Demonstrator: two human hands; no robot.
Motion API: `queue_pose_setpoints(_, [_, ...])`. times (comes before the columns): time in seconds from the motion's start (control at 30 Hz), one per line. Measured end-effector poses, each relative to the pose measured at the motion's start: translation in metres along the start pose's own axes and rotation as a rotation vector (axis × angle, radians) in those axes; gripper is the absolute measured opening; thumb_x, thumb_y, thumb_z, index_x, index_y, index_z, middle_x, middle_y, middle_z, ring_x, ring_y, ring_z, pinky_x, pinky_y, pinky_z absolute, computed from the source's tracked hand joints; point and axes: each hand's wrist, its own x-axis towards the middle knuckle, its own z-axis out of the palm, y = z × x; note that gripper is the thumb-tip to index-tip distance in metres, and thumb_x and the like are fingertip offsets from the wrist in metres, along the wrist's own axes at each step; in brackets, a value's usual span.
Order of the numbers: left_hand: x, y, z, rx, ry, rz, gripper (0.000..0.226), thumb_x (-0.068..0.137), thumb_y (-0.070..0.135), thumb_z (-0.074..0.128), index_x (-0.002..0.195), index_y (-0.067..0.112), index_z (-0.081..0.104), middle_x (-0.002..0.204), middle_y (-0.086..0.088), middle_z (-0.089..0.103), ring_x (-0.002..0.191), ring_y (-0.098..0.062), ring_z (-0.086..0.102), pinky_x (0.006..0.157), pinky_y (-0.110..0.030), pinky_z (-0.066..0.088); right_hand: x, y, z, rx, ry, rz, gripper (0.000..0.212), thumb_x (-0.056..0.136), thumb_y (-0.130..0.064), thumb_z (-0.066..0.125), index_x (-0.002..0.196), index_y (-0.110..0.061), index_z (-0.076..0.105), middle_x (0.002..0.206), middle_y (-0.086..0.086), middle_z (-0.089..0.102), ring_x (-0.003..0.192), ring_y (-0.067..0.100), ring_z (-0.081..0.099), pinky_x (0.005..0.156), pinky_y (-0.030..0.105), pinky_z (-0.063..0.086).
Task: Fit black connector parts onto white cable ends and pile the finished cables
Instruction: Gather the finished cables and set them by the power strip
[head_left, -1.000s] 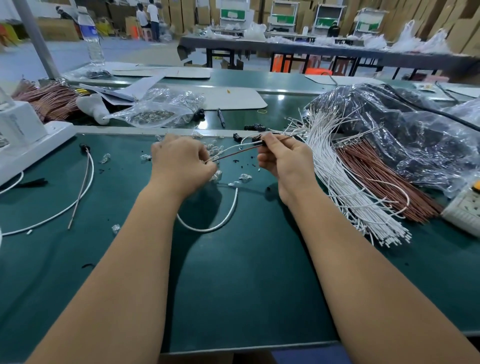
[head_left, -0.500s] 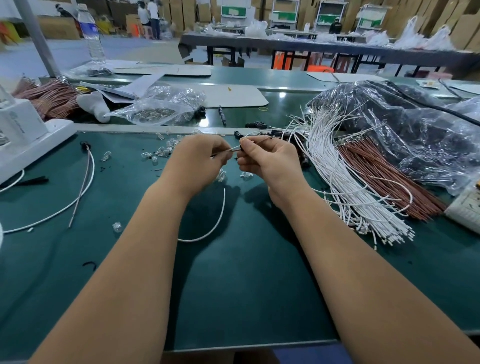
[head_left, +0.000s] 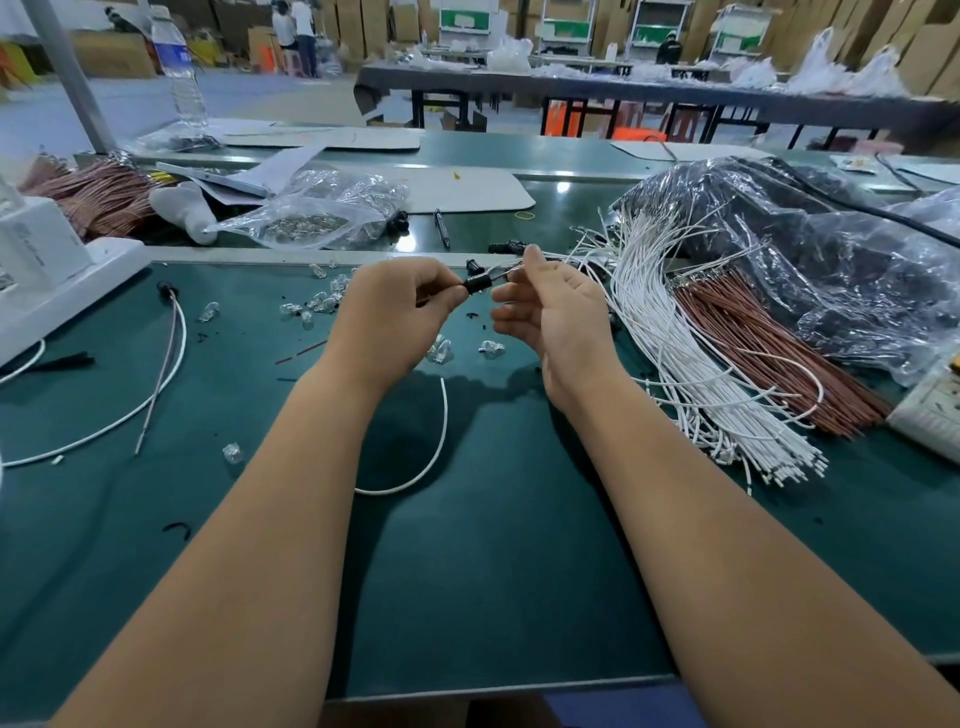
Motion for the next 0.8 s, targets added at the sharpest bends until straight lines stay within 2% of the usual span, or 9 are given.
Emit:
queue_pose_setpoints(0.13, [-0.0005, -0.0006, -0.0004, 0.027, -0.013, 0.02, 0.007, 0.087, 0.017, 0.068, 0.087, 0.012, 0.074, 0.065, 0.021, 0.058, 0.059, 0.008, 0.054, 0.059, -0.005, 0.037, 0.0017, 0.0018, -0.002, -0.082, 0.067, -0.059, 0.023, 0.096, -0.02, 0.06, 0.075, -0.01, 0.058, 0.065, 0.003, 0.062, 0.051, 0.011, 0.058, 0.052, 0.023, 0.052])
queue_pose_setpoints(0.33, [-0.0009, -0.0025, 0.0011, 0.026, -0.031, -0.003, 0.008, 0.088, 0.019, 0.068, 0.089, 0.013, 0.074, 0.065, 0.021, 0.058, 0.062, 0.006, 0.055, 0.063, -0.015, 0.042, 0.0027, 0.0027, -0.0031, -0.156, 0.062, -0.095, 0.015, 0.095, -0.013, 0.061, 0.08, -0.009, 0.063, 0.068, 0.004, 0.063, 0.053, 0.008, 0.059, 0.055, 0.022, 0.052])
queue_pose_setpoints(0.47, [-0.0004, -0.002, 0.002, 0.016, -0.046, -0.009, 0.01, 0.089, 0.018, 0.066, 0.088, 0.01, 0.073, 0.065, 0.008, 0.062, 0.061, -0.007, 0.058, 0.065, -0.024, 0.047, 0.0022, 0.0032, -0.0023, -0.124, 0.022, -0.104, 0.012, 0.095, -0.007, 0.059, 0.084, -0.007, 0.064, 0.07, 0.005, 0.065, 0.056, 0.009, 0.062, 0.058, 0.022, 0.053])
queue_pose_setpoints(0.6, [0.0003, -0.0049, 0.0018, 0.01, -0.034, -0.034, 0.009, 0.09, 0.017, 0.065, 0.086, 0.011, 0.071, 0.068, 0.0, 0.065, 0.057, -0.002, 0.052, 0.058, -0.016, 0.04, 0.0025, 0.0005, -0.0034, -0.044, -0.025, -0.032, 0.024, 0.1, -0.012, 0.05, 0.084, -0.004, 0.066, 0.072, 0.009, 0.066, 0.058, 0.014, 0.063, 0.058, 0.024, 0.054])
queue_pose_setpoints(0.67, [-0.0003, -0.0051, 0.0014, 0.006, -0.028, -0.032, 0.009, 0.089, 0.017, 0.066, 0.085, 0.012, 0.071, 0.068, 0.001, 0.065, 0.058, 0.001, 0.052, 0.058, -0.009, 0.037, 0.0031, -0.0011, -0.0045, -0.006, -0.036, 0.009, 0.03, 0.102, -0.015, 0.046, 0.084, -0.002, 0.066, 0.071, 0.01, 0.066, 0.056, 0.015, 0.063, 0.057, 0.025, 0.054])
queue_pose_setpoints(0.8, [-0.0013, -0.0045, 0.0014, 0.007, -0.025, -0.026, 0.008, 0.089, 0.017, 0.066, 0.086, 0.011, 0.072, 0.068, 0.001, 0.065, 0.059, 0.001, 0.053, 0.056, -0.005, 0.036, 0.0026, -0.0002, -0.0054, -0.06, -0.019, -0.018, 0.02, 0.097, -0.014, 0.055, 0.083, -0.004, 0.065, 0.072, 0.009, 0.065, 0.057, 0.014, 0.062, 0.057, 0.024, 0.054])
